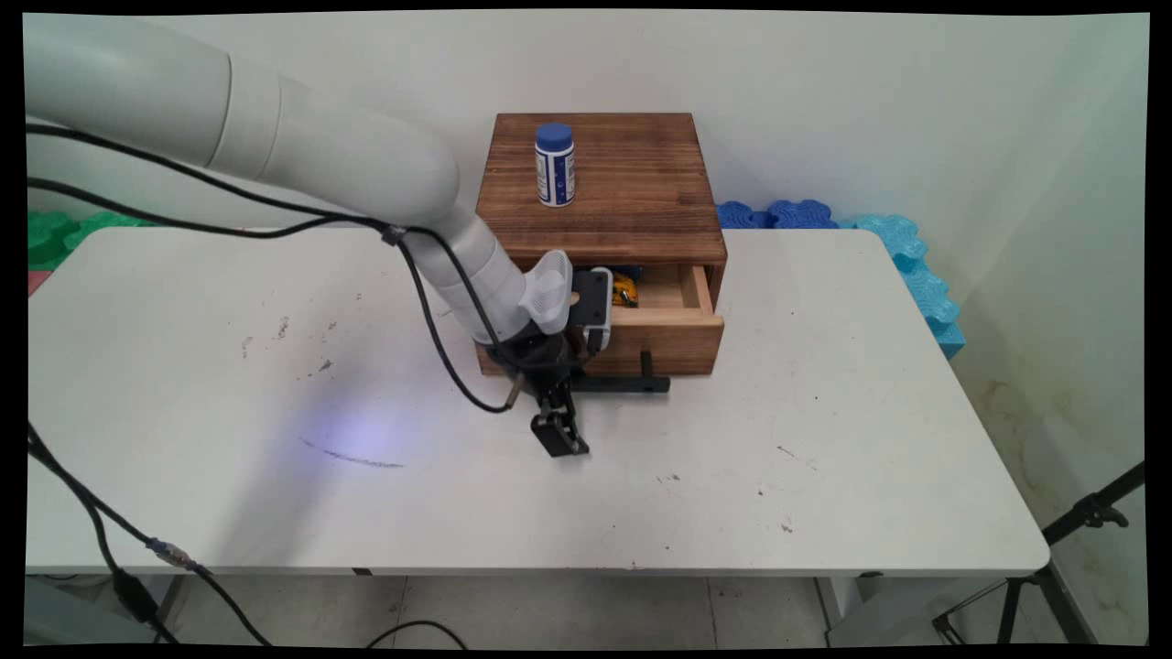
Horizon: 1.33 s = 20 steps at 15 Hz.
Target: Open the drawer
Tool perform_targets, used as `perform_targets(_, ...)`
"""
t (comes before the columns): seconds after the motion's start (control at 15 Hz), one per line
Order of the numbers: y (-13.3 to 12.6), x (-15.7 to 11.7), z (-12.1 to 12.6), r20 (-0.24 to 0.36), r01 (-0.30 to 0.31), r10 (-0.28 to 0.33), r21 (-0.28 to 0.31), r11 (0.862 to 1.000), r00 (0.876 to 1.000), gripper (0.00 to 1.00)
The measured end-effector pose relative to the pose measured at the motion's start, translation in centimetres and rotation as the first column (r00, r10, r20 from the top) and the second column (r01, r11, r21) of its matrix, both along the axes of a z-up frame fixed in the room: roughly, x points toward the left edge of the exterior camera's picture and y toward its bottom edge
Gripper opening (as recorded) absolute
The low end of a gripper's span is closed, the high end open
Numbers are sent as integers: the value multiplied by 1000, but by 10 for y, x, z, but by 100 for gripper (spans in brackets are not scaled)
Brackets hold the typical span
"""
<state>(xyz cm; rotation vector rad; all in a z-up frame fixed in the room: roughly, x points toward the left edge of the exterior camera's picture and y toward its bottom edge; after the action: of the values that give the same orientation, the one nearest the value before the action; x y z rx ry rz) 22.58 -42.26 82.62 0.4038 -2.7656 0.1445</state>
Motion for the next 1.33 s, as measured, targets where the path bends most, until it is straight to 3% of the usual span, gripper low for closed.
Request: perform_targets(1.33,92,-28,14,-43,29,-27,41,999,999,100)
